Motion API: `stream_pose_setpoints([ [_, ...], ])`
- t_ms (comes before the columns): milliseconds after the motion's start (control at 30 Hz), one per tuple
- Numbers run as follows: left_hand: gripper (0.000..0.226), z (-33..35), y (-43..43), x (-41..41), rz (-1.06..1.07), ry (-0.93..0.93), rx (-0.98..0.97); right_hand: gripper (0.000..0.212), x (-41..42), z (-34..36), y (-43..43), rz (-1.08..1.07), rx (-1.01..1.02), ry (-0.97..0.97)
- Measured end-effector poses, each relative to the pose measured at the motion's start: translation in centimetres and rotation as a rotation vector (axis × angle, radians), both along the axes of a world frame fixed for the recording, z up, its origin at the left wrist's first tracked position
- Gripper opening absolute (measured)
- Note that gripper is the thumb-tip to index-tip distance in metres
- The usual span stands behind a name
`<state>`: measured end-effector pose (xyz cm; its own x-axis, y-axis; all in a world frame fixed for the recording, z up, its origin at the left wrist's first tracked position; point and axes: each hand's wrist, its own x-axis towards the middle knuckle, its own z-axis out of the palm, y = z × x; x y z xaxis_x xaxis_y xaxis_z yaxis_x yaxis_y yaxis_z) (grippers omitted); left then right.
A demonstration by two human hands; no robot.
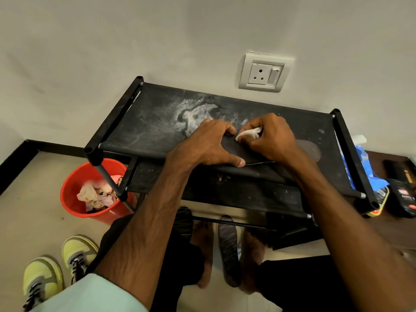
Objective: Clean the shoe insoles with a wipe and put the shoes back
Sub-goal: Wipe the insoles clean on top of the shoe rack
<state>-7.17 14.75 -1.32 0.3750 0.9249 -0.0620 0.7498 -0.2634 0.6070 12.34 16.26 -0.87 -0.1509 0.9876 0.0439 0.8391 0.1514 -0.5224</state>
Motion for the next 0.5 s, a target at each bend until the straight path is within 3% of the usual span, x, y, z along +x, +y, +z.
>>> stream_pose_setpoints([
  [267, 0.086, 0.2, -0.2, -0.4, -0.017, -0.021, -0.024, 0.011, -0.3, -0.5, 0.3, -0.168, 0.135, 0.061],
  [500, 0.088, 2.0, -0.3, -2.5, -0.038, -0.014, -0.075, 0.007, 1.7, 0.3, -0.7, -0.084, 0.143, 0.150],
])
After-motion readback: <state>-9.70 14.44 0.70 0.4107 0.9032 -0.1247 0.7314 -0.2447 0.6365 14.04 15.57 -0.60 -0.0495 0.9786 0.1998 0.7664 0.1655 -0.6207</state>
